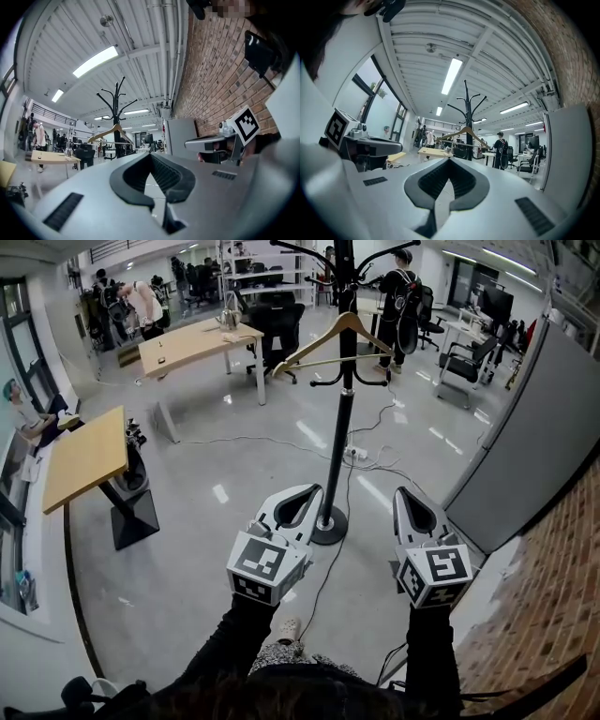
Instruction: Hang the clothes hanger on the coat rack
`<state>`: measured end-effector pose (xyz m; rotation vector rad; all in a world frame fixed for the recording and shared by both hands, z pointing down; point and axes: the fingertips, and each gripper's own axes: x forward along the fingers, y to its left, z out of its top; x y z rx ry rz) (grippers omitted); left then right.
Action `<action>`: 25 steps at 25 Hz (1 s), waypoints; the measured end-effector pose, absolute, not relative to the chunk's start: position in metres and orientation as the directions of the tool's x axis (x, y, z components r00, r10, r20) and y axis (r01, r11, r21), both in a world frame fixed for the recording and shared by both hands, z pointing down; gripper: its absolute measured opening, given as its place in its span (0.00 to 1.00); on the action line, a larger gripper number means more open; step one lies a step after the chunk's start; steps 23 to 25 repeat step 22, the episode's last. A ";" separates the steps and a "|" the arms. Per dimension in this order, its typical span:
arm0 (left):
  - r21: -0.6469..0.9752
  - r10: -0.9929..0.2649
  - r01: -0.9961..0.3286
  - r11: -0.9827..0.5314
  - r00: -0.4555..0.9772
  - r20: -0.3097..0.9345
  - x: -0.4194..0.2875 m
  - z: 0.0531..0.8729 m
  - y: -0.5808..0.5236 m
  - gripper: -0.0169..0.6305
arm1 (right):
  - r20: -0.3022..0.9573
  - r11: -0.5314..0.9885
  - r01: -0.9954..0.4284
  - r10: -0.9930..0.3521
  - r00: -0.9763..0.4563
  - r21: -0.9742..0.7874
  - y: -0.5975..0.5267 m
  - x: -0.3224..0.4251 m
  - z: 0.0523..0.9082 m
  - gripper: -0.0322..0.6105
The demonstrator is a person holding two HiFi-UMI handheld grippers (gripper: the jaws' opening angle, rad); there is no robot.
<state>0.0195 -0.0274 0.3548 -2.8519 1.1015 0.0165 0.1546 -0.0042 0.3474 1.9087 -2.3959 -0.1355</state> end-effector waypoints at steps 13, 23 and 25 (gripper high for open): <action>-0.085 -0.680 -0.679 -0.729 0.733 -0.026 0.025 0.357 -0.019 0.04 | 0.006 0.219 -0.966 -0.976 -0.220 0.136 0.002 0.152 0.344 0.06; -0.085 -0.679 -0.678 -0.730 0.734 -0.026 0.027 0.356 -0.025 0.04 | 0.028 0.237 -0.961 -0.971 -0.236 0.142 -0.003 0.148 0.349 0.06; -0.085 -0.679 -0.678 -0.730 0.734 -0.026 0.027 0.356 -0.025 0.04 | 0.028 0.237 -0.961 -0.971 -0.236 0.142 -0.003 0.148 0.349 0.06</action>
